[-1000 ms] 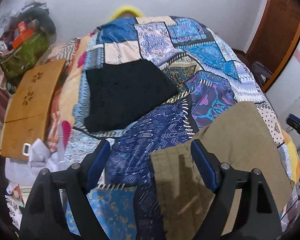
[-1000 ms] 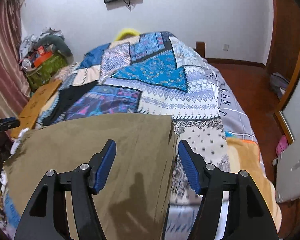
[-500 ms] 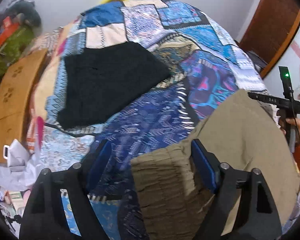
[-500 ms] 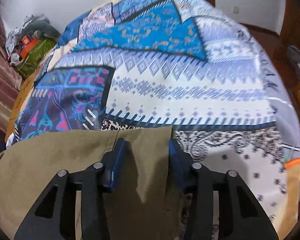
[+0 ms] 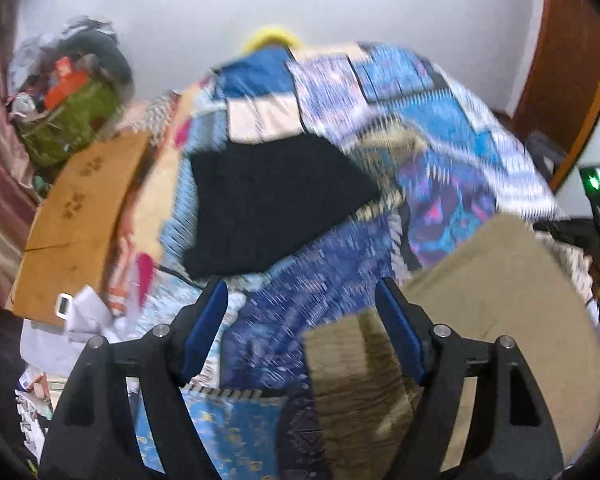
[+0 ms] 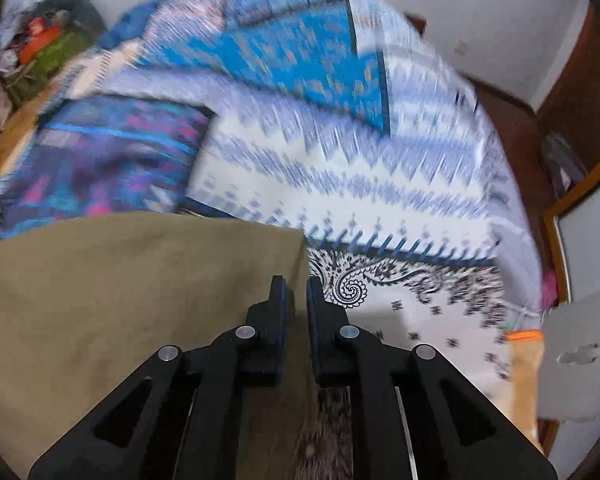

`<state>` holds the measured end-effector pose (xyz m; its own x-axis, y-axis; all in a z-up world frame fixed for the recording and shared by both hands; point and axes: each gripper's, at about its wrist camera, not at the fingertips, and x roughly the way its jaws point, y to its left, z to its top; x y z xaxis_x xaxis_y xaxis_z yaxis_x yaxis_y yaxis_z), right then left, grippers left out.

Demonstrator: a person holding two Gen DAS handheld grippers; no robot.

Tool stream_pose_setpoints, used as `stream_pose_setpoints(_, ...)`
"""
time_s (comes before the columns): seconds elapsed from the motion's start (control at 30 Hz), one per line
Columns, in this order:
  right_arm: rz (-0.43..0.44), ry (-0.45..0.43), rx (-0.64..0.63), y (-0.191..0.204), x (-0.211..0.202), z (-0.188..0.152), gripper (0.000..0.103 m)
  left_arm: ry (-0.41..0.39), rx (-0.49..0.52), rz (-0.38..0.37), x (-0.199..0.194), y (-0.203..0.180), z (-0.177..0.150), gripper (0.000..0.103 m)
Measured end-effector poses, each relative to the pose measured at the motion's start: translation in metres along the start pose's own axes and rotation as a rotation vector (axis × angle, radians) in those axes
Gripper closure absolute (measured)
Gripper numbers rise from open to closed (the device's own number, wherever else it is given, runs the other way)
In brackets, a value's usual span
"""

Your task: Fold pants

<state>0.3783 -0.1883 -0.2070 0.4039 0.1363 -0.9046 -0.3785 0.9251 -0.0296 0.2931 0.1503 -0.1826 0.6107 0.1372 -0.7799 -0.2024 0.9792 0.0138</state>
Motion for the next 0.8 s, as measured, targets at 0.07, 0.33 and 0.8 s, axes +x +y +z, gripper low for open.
stream_pose_setpoints(0.07,0.024,-0.059,-0.015,0.009,-0.032,-0.001,0.085,-0.01,-0.033,-0.03,-0.011,0.009,0.008,0.026)
stream_pose_setpoints(0.33,0.215,-0.26,-0.074,0.081,-0.117,0.003,0.04,-0.024,0.0,-0.116,-0.033,-0.009,0.019,0.025)
stream_pose_setpoints(0.8,0.321,0.066,-0.274,0.155,-0.053,-0.031,0.025,0.219,0.222,-0.122,0.03,-0.076,-0.03,0.018)
